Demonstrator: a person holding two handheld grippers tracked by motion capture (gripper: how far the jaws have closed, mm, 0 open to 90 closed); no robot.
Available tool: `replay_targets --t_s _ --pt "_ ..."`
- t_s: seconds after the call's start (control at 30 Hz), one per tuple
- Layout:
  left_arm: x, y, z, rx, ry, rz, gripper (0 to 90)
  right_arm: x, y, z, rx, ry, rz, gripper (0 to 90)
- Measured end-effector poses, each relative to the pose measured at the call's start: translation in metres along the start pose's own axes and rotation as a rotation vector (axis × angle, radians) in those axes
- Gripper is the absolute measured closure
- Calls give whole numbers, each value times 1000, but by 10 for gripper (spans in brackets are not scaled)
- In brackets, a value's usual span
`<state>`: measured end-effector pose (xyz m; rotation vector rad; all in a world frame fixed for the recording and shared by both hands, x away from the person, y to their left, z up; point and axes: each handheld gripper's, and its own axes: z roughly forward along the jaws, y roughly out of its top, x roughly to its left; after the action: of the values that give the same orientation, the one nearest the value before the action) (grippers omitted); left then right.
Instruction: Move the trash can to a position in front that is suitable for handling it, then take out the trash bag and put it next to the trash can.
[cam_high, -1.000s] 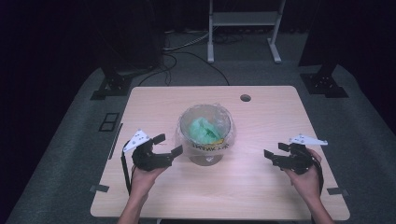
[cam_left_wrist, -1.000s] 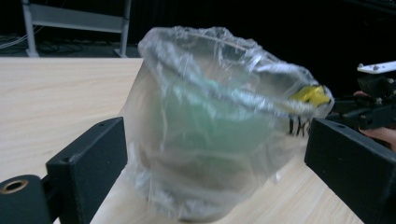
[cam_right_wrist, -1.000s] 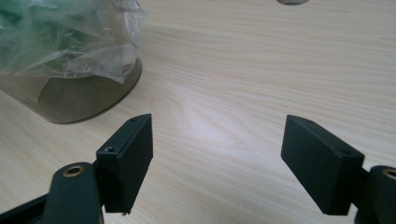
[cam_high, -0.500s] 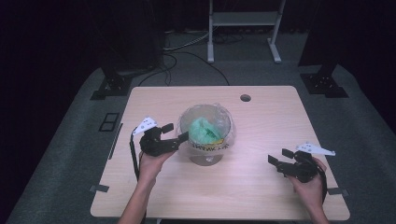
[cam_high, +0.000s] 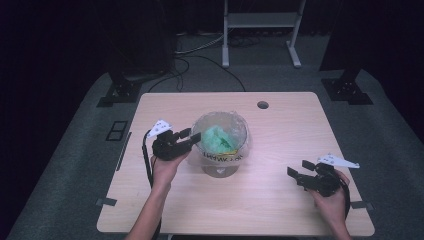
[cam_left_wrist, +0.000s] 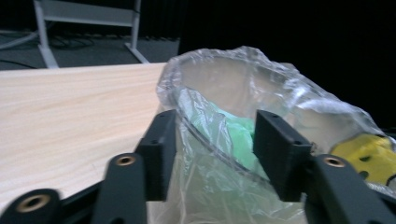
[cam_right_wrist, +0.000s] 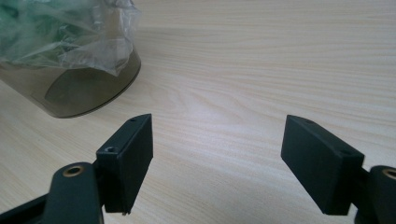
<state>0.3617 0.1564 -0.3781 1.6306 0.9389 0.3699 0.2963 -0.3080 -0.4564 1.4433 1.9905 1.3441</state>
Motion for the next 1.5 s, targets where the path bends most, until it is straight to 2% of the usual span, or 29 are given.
replay_targets --t_s 0.13,0.27,0.33,0.43,0.5,0.73,0.9,0.97,1.0,1.13,1.37,1.5 --pt "0 2 2 -16 35 24 662 0 1 0 -2 3 -1 244" --pt "0 2 2 -30 55 30 730 -1 1 0 -1 3 -1 244" --pt "-2 3 1 -50 83 44 789 -1 2 -1 8 3 -2 245" --pt "-4 3 0 -64 101 54 824 -1 3 -3 17 2 -9 245" --pt "-3 4 0 -74 93 54 876 -2 9 -7 13 4 -8 258" --pt "-6 7 -4 -113 82 57 885 0 22 -11 -1 9 -17 259" --pt "-8 9 -4 -122 61 50 884 7 32 -11 -17 38 -22 258" --pt "-7 11 -4 -122 53 41 883 16 47 -11 -41 72 -29 258" --pt "-7 12 -4 -124 52 43 883 16 47 -11 -41 72 -29 258" --pt "-8 14 -5 -134 38 35 884 30 70 -10 -62 121 -42 258" --pt "-7 17 -6 -149 17 13 884 44 89 -3 -63 150 -62 258" --pt "-7 21 -5 -159 8 11 884 56 108 5 -71 197 -62 258"
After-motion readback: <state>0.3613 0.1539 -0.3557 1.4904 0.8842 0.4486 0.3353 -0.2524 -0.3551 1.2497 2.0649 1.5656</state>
